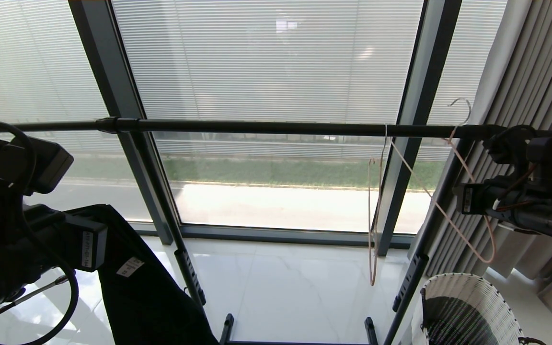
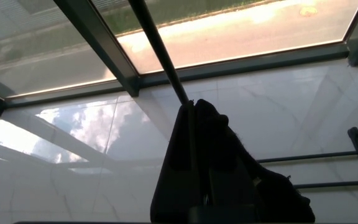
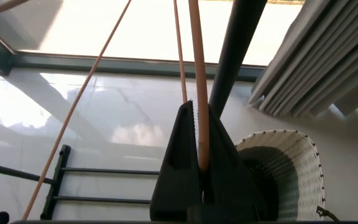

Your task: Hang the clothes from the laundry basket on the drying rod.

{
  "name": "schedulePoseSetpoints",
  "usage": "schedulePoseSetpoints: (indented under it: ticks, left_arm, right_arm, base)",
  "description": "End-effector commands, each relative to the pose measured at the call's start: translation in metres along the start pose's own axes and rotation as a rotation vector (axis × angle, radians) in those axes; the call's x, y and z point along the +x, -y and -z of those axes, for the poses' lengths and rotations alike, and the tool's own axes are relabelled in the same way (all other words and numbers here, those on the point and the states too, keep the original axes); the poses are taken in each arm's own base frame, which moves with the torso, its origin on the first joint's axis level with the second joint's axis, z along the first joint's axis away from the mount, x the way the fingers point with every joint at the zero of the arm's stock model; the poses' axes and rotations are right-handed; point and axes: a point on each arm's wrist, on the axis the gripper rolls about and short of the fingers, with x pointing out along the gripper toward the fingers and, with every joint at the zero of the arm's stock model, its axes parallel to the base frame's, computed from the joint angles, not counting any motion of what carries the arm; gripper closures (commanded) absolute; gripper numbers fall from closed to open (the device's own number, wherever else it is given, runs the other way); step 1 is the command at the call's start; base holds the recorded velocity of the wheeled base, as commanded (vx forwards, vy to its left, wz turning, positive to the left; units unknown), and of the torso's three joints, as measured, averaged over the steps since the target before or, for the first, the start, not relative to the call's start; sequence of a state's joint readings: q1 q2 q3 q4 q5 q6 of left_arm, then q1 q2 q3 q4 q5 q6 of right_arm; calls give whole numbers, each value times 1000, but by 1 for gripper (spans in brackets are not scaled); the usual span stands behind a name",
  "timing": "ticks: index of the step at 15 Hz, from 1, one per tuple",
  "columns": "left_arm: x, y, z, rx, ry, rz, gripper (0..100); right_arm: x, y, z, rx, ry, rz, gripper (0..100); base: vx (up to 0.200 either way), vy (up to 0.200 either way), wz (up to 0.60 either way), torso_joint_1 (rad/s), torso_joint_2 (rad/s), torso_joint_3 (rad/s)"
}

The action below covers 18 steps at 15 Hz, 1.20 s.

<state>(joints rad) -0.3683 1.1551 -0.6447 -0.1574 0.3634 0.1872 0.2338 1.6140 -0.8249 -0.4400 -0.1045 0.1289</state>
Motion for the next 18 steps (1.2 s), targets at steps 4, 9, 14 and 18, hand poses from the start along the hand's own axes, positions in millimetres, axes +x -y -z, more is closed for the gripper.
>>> schedulePoseSetpoints:
  ticks: [4,9,14,18]
  left_arm:
    - [-4,-2,0,-5,13,-3,100]
    - [-4,-2,0,3,13,-3,100]
    - [-5,-2,0,17,14,-3,100]
    - [-6,-2,0,16,18,-4,100]
  right_arm:
    - [-35,-6,3,-10,30,-44,100]
    - [-57,-10,6,-19,62,-73,100]
    - [-74,-5,20,-28,48,-73,100]
    - [-85,-3,28,-32,44,-80,100]
  base:
    - [0,0,0,0,0,0]
    - [0,0,0,0,0,0]
    - [-160,0,0,8,4,3]
    - [-200,0,0,-6,0,1]
